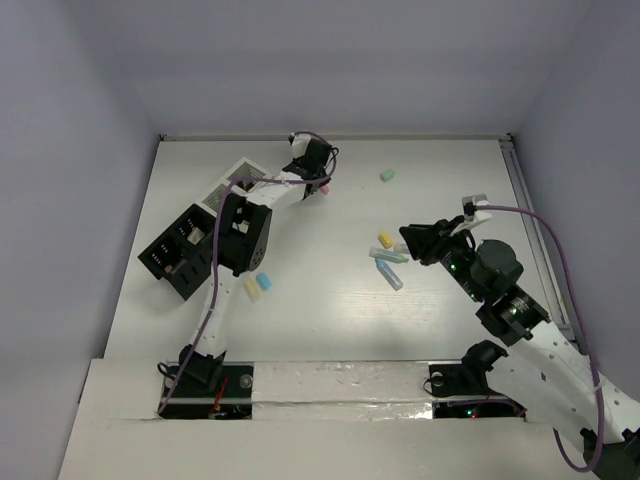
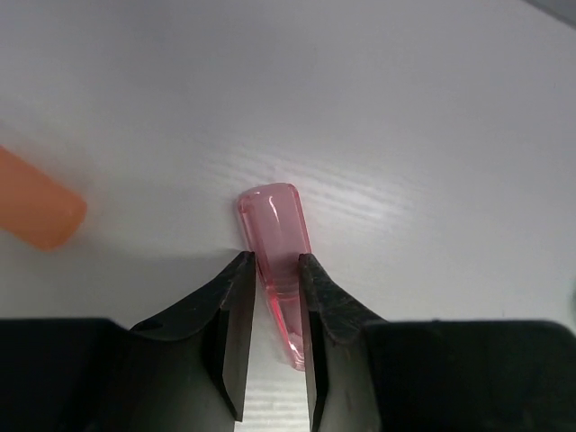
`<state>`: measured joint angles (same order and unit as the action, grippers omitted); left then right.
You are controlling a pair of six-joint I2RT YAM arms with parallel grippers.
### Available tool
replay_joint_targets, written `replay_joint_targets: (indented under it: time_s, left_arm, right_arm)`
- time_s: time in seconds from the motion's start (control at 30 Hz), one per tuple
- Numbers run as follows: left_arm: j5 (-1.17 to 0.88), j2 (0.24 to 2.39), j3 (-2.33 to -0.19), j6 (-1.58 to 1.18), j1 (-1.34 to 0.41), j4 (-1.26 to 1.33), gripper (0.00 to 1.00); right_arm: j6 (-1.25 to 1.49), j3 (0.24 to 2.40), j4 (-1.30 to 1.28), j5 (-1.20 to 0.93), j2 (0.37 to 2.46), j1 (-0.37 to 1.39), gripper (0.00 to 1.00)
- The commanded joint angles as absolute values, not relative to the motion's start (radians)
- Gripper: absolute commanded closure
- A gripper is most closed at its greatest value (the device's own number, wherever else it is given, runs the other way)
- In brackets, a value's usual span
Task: Sort the stationery into containers
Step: Pick up the pen from the center of the board.
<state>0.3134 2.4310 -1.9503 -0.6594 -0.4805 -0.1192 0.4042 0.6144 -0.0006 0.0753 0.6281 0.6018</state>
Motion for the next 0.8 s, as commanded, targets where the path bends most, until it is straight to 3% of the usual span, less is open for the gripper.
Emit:
replay_joint_targets:
  time_s: [0.0, 0.1, 0.2, 0.33, 0.77]
  left_arm:
    - [0.287, 2.381, -1.835, -0.552, -0.529, -0.216, 0.81]
    - [0.304, 2.341, -1.783, -0.526, -0.529, -0.212, 0.77]
    - [0.327, 2.324, -1.778, -0.505, -0.529, -0.225, 0.61]
    - [0.328, 2.338, -1.815, -0.480, -0.529, -0.241, 0.49]
    - [0.334, 2.462, -2.063, -0.414, -0.529, -0.357, 0.52]
  right_arm:
    - [0.402, 0.649, 0.014, 0.084, 0.620, 0.600, 0.64]
    - [0.403, 0.649, 0.017, 0.080, 0.618, 0.600, 0.64]
    - [0.403, 0.650, 0.017, 0.083, 0.626, 0.600, 0.64]
    - [0.403, 0.650, 0.015, 0.077, 0.635, 0.600, 0.64]
    - [0.400, 0.650, 0.018, 0.078, 0.643, 0.600, 0.64]
